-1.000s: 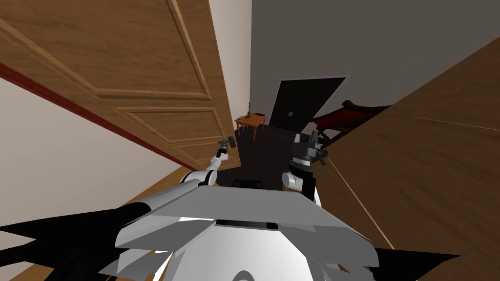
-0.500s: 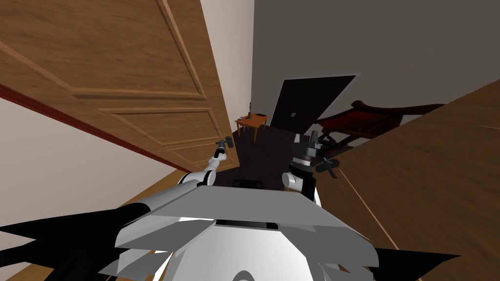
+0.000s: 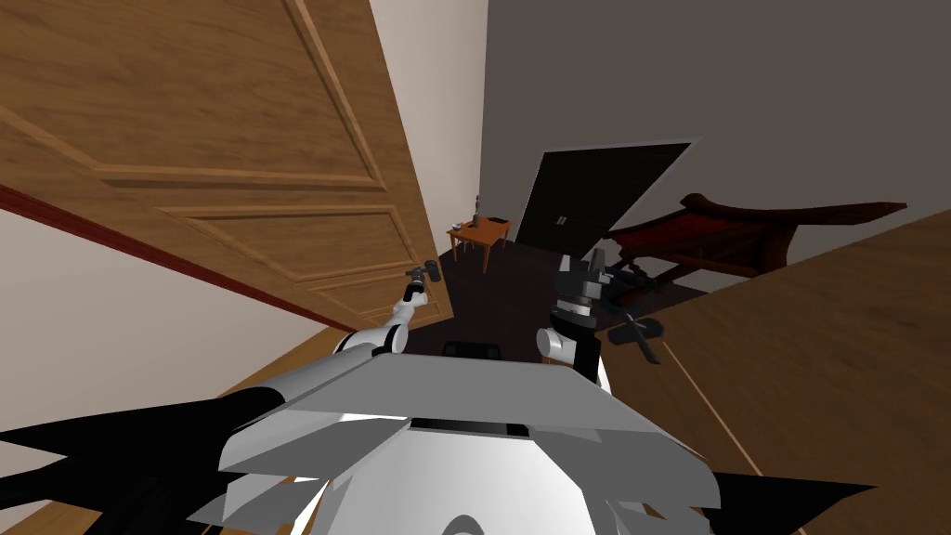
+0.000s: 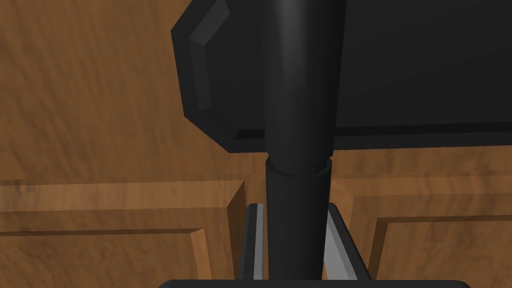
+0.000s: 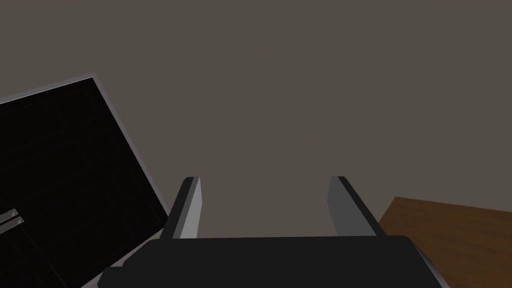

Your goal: Push the door open

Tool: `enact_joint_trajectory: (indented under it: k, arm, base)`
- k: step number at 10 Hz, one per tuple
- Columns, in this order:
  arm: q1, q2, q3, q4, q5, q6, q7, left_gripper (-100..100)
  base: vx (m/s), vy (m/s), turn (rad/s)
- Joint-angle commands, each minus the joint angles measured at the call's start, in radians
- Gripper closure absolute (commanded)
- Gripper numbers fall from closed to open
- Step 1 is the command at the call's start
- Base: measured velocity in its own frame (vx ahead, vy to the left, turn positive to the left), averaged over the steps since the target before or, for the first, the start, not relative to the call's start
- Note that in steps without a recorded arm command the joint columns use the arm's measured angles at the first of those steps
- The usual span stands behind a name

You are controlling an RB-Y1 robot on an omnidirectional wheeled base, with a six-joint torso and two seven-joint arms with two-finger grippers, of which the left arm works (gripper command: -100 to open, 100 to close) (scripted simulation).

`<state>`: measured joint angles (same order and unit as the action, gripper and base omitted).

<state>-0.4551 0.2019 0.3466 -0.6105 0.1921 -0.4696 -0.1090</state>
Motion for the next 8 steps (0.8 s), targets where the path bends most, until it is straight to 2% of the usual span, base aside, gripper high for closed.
enact_joint_trajectory:
  k: [1, 5, 8]
  arm:
    - [-0.008, 0.017, 0.024, 0.019, 0.008, -0.015, -0.007, 100]
    - [-0.004, 0.029, 0.049, 0.022, 0.017, -0.016, -0.016, 100]
    - [0.001, 0.042, 0.078, 0.025, 0.027, -0.018, -0.027, 100]
  base:
    - [0.144, -0.073, 0.072]
    - [0.164, -0.072, 0.060]
    - [0.172, -0.072, 0.057]
